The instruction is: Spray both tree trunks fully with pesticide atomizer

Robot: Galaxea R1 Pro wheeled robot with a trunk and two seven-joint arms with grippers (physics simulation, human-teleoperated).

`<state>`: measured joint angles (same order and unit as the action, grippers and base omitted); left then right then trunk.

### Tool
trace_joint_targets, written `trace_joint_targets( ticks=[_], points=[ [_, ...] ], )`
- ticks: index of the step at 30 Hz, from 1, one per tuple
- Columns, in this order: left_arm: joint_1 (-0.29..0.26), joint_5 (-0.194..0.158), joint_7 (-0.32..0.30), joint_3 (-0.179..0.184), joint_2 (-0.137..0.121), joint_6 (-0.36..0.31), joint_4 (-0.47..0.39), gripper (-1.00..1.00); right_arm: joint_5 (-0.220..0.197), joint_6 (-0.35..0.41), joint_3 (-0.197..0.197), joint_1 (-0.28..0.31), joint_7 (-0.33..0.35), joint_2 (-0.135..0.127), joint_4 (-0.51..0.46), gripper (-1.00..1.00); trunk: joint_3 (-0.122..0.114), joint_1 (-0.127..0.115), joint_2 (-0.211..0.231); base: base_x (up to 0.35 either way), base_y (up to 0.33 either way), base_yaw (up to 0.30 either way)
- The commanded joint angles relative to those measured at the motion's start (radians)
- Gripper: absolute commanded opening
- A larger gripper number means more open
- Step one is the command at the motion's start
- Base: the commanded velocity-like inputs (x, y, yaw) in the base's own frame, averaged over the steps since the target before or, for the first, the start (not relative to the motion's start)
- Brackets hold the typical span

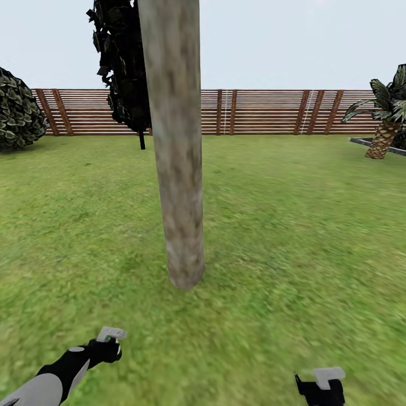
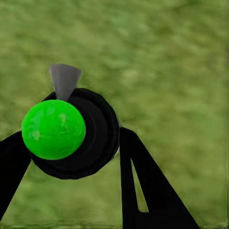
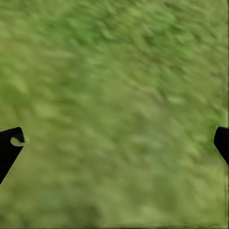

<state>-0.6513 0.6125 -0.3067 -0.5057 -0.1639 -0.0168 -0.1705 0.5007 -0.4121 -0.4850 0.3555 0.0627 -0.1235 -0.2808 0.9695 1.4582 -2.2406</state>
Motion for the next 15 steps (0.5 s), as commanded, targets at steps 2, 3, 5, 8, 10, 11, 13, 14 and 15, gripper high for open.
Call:
trace_joint_targets(
  ticks=[2, 3, 5, 8, 10, 11, 13, 14, 15],
  points=[
    [0.000, 0.005, -0.006, -0.009, 0.003, -0.086, -0.003, -1.00, 0.000, -0.004, -0.059, 0.001, 0.001, -0.003, 0.001, 1.00, 0.001, 0.000, 0.000, 0.164, 0.000, 0.000],
    [0.000, 0.005, -0.006, -0.009, 0.004, -0.137, -0.006, -1.00, -0.002, -0.004, -0.080, 0.001, 0.000, -0.004, 0.001, 1.00, 0.001, 0.000, 0.000, 0.238, 0.000, 0.000],
    [-0.002, 0.004, -0.006, -0.008, 0.010, -0.258, -0.029, -1.00, -0.003, -0.004, -0.112, 0.000, -0.002, -0.006, 0.000, 1.00, 0.001, 0.000, 0.000, 0.299, 0.000, 0.000],
    [-0.002, 0.004, -0.007, -0.009, 0.013, -0.308, -0.091, -1.00, -0.004, -0.004, -0.121, 0.000, -0.003, -0.006, 0.001, 1.00, 0.001, 0.000, 0.000, 0.331, 0.000, -0.015],
    [-0.004, 0.004, -0.007, -0.009, 0.014, -0.316, -0.113, -1.00, -0.004, -0.004, -0.122, 0.000, -0.003, -0.005, 0.001, 1.00, 0.001, 0.000, 0.000, 0.337, 0.000, -0.165],
    [-0.004, 0.004, -0.008, -0.008, 0.015, -0.318, -0.117, -1.00, -0.004, -0.004, -0.123, 0.000, -0.003, -0.005, 0.002, 1.00, 0.001, 0.000, 0.000, 0.338, 0.000, -0.232],
    [-0.007, 0.004, -0.008, -0.007, 0.015, -0.320, -0.122, -1.00, -0.004, -0.004, -0.123, 0.000, -0.003, -0.004, 0.002, 1.00, 0.001, 0.000, 0.000, 0.338, -0.009, -0.272],
    [-0.007, 0.005, -0.008, -0.007, 0.015, -0.320, -0.123, -1.00, -0.004, -0.004, -0.123, 0.000, -0.003, -0.004, 0.002, 1.00, 0.001, 0.000, 0.000, 0.329, -0.056, -0.286],
    [-0.009, 0.005, -0.008, -0.006, 0.015, -0.321, -0.123, -1.00, -0.004, -0.004, -0.123, 0.000, -0.003, -0.004, 0.002, 1.00, 0.001, 0.000, 0.000, 0.307, -0.107, -0.293]
  ],
)
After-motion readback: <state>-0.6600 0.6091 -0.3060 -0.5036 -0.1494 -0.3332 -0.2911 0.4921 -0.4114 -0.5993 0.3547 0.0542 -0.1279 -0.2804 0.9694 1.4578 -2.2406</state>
